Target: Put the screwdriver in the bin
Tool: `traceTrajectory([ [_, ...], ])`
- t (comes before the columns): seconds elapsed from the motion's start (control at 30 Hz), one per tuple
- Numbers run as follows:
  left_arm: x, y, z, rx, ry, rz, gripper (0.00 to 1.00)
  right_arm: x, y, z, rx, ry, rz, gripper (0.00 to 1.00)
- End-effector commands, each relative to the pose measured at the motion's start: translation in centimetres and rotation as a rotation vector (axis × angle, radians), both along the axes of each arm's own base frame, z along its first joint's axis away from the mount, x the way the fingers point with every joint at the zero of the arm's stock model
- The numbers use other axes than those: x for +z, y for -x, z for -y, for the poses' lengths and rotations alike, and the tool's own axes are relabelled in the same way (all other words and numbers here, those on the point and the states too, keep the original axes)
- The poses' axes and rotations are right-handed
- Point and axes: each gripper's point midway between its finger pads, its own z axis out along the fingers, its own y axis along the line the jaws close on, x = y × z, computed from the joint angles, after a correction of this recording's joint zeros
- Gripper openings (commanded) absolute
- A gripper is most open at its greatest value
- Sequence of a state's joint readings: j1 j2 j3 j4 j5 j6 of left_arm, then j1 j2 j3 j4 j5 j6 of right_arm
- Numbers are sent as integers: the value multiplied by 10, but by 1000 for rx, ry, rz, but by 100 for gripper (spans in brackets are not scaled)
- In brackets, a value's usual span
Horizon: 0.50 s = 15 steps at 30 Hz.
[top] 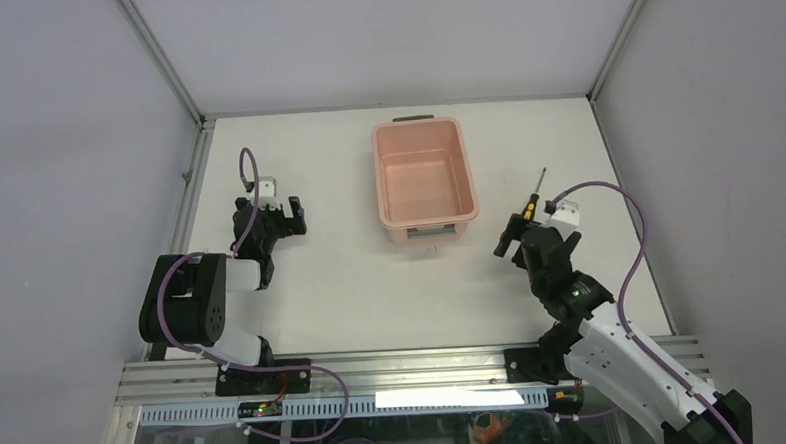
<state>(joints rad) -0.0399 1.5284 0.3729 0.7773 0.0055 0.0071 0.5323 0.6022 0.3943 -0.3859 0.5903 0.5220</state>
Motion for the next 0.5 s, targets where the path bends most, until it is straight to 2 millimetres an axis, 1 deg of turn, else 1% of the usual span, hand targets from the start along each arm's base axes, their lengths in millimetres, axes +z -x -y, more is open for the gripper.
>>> traceTrajectory([
  [0.0,18,-7,5,-11,21,57,99,31,-14,-5,-18,-47,85,99],
  [0.13,18,-7,5,-12,21,58,99,37,-17,-5,-28,-35,74,99],
  [0.27,18,-7,5,-12,21,59,99,56,-26,5,-94,30,80,99],
  [0.37,18,-7,5,-12,21,58,99,75,-38,17,-172,72,103,99],
  [0.47,18,-7,5,-12,21,57,99,90,-56,27,-182,92,56,99],
])
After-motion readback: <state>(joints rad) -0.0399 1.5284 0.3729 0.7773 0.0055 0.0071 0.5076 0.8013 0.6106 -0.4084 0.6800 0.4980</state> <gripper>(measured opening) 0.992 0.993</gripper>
